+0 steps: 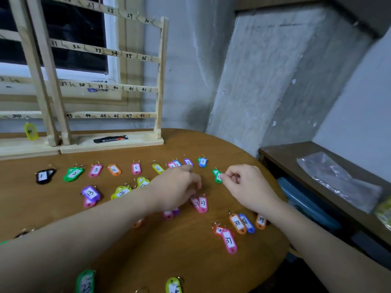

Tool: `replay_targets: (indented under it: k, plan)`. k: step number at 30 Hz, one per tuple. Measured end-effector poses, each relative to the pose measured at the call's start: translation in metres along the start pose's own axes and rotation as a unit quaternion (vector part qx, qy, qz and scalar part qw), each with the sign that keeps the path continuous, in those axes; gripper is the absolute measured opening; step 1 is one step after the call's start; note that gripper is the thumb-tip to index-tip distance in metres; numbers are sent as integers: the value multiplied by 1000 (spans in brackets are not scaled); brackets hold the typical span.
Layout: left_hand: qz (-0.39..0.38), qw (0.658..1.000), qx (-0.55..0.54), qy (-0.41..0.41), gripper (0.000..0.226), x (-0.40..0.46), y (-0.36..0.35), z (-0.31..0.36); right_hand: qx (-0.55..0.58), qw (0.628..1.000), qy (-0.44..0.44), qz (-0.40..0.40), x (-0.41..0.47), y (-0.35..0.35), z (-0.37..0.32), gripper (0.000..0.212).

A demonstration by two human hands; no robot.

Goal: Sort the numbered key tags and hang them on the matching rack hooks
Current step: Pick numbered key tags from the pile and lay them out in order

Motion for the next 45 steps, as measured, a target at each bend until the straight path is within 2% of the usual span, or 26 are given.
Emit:
replay_targets:
  k: [5,9,12,14,19,21,25,27,33,38,40,45]
  plan:
    - [40,997,22,54,17,-48,38,-41,37,999,35,-19,17,-18,-44,40]
    - [86,985,35,147,13,-128,70,-96,61,992,70,-81,29,-45,-98,38]
    - [122,963,31,238,16,-209,92,-137,83,986,100,-108,37,-75,-141,38]
    - [156,940,37,301,19,-259,100,-156,100,982,112,-117,41,-94,-167,36]
    - [253,845,96,461,17,-365,97,-188,120,966,134,-184,31,-155,-242,34]
    - [272,815,130,495,11,-386,94,-196,104,959,149,-218,23,-179,-268,32]
    - [306,776,173,523,26,-405,99,-216,99,945,195,-245,11,-218,-316,27]
    - [287,780,154,534,34,-407,101,-223,95,942,213,-242,11,-232,-338,25]
    - [247,793,137,540,29,-402,96,-229,76,942,228,-235,32,-271,-384,3]
    - [261,797,136,528,22,-403,95,-233,48,959,200,-195,55,-297,-407,35]
    - [264,798,141,523,20,-403,95,-233,46,964,184,-184,64,-307,-411,42]
    - [280,794,152,519,15,-401,95,-234,51,967,202,-147,68,-327,-410,28]
Point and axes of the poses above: each hand's wrist, its own x-axis towards the middle knuckle, its own y-axis out of the back of the hand, z = x × y, the point moved 1 cm from there along x, towards the middle knuckle, and after that the axes turned 2 degrees about x, right-handed, at the moved point
